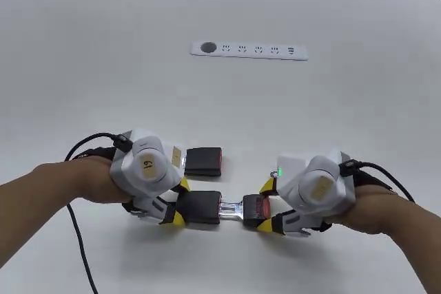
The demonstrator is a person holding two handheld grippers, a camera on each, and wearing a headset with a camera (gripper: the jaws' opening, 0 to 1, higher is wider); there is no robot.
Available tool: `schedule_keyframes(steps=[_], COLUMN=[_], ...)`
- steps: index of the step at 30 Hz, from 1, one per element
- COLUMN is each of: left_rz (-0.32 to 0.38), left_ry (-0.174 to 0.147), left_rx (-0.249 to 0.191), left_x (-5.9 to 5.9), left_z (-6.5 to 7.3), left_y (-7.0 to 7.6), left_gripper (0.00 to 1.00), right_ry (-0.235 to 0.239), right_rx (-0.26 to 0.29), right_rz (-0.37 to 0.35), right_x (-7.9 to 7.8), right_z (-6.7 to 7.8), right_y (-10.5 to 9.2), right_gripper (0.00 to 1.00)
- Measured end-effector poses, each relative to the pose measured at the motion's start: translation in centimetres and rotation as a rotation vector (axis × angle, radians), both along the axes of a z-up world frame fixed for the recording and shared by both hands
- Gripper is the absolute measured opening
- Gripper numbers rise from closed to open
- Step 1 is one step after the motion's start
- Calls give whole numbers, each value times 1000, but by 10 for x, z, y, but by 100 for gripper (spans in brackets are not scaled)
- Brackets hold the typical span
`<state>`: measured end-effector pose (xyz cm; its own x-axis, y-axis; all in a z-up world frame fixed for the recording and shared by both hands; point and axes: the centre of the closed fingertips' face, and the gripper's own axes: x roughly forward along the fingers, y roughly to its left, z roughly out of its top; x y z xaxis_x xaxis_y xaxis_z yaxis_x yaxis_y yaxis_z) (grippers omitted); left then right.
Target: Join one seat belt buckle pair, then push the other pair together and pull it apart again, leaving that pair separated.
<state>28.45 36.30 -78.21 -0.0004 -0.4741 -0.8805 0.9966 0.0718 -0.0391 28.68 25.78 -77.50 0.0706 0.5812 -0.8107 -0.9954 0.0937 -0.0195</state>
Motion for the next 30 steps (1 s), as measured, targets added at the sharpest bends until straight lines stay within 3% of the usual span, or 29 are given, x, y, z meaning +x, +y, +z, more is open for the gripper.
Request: schedule_keyframes(steps=[5, 6, 7, 20, 30], left_rz=[13, 14, 13, 3, -14], left_ry=[0, 0, 0, -8, -13], left_rx=[-10, -8, -10, -11, 1], left_x=[0, 0, 0, -1, -1], left_z=[0, 0, 0, 1, 1], left_y=[0, 0, 0, -1, -3], left_gripper=[32, 32, 32, 31, 31], right_ry=[8, 5, -33, -16, -36], right_rx=[40, 25, 4, 16, 18], right_rz=[-1, -4, 35, 8, -1], right_x=[-3, -3, -2, -2, 0], right_z=[2, 1, 0, 1, 2], right_y=[13, 13, 11, 12, 17], right_gripper=[30, 30, 30, 29, 28])
